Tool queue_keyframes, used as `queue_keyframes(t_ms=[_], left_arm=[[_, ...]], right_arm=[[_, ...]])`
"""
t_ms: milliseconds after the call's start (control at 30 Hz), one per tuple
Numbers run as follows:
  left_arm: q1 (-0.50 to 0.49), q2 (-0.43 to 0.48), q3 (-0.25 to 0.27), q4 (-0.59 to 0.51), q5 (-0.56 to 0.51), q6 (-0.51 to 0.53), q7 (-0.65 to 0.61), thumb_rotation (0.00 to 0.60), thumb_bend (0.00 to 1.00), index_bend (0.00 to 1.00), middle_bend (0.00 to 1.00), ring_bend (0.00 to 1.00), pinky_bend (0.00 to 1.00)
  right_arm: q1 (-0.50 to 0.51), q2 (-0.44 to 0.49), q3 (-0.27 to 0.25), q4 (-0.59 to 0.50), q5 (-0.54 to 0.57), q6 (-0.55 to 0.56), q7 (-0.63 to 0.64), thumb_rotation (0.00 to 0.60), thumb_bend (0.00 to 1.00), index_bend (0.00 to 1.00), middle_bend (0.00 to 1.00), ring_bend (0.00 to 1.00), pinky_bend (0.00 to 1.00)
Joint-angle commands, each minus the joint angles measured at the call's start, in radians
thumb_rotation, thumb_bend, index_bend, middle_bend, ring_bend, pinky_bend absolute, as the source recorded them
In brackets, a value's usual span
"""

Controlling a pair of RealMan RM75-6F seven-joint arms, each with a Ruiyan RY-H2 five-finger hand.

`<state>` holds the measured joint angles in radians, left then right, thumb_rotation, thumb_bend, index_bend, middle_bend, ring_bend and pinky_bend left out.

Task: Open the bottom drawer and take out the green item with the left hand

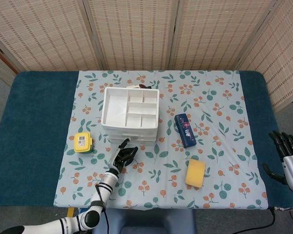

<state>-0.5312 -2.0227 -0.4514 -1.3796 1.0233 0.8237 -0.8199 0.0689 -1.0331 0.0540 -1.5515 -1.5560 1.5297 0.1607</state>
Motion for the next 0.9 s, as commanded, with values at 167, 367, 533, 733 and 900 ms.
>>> queue_keyframes(t_ms=[167, 367, 533, 733, 900], left_arm=[[-0.007, -0.004, -0.010, 0.009, -0.015, -0.010, 0.008, 0.600, 0.28, 0.27, 0.82, 0.92, 1.00], [-0.015, -0.009, -0.019, 0.016, -0.024, -0.016, 0.018, 0.600, 0.28, 0.30, 0.82, 0.92, 1.00], [-0.018, -0.009, -0.025, 0.020, -0.031, -0.020, 0.024, 0.600, 0.28, 0.32, 0.82, 0.92, 1.00], [-0.011, -0.008, -0.017, 0.014, -0.028, -0.017, 0.026, 0.600, 0.28, 0.35, 0.82, 0.92, 1.00], [-0.002, -0.007, -0.008, 0.010, -0.022, -0.013, 0.023, 0.600, 0.28, 0.37, 0.82, 0.92, 1.00]], right_arm=[[-0.003, 0.001, 0.000, -0.001, 0.002, 0.002, 0.000, 0.600, 0.33, 0.00, 0.04, 0.00, 0.00], [-0.006, 0.001, 0.000, 0.000, 0.003, 0.003, 0.001, 0.600, 0.33, 0.00, 0.04, 0.00, 0.00], [-0.008, 0.001, 0.001, 0.000, 0.005, 0.003, 0.001, 0.600, 0.33, 0.00, 0.04, 0.00, 0.00], [-0.008, 0.000, 0.001, 0.000, 0.005, 0.002, 0.000, 0.600, 0.33, 0.00, 0.04, 0.00, 0.00], [-0.009, 0.000, 0.001, 0.000, 0.004, 0.003, -0.001, 0.600, 0.33, 0.00, 0.04, 0.00, 0.00]])
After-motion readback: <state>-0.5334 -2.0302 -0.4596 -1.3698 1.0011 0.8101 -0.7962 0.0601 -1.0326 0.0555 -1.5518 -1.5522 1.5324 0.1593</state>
